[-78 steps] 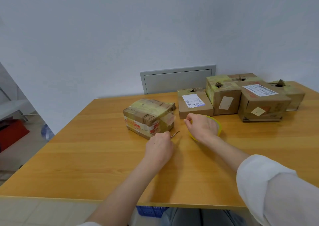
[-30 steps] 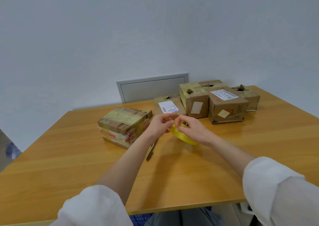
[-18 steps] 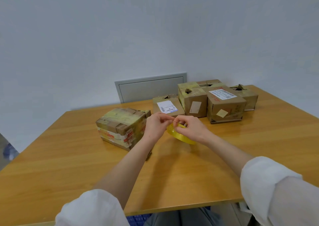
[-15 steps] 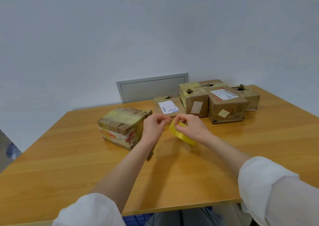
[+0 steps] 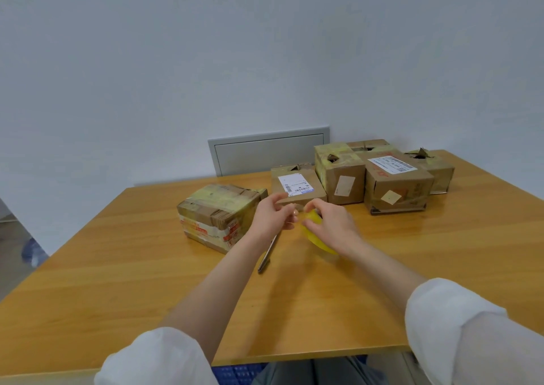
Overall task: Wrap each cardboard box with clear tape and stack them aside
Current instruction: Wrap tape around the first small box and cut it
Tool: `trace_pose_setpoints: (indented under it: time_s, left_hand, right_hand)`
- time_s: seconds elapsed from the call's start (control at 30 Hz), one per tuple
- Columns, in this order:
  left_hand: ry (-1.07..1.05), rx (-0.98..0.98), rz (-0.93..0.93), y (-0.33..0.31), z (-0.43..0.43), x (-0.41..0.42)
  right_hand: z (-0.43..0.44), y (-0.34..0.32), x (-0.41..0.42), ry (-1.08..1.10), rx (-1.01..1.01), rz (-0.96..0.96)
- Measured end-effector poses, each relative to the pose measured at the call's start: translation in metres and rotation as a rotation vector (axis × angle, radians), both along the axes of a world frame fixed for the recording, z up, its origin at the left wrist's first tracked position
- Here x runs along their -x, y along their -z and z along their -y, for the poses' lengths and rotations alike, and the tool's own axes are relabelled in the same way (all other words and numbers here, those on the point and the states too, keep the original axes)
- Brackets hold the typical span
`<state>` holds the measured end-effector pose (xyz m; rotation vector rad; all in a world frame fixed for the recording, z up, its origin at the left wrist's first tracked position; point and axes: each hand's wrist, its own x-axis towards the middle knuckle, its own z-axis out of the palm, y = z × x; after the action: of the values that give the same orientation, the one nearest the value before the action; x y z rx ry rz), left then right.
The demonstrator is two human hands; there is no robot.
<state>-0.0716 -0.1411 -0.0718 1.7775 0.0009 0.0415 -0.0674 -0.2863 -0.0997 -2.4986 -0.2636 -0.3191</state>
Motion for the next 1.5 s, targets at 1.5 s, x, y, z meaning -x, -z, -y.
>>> trace_pose_setpoints:
  time_s: [1.5]
  left_hand:
    - [-0.069, -0.439, 0.187, 0.016, 0.027, -0.008]
  right_hand:
    - [0.022, -0.013, 0.002, -0.002, 0.179, 0.016]
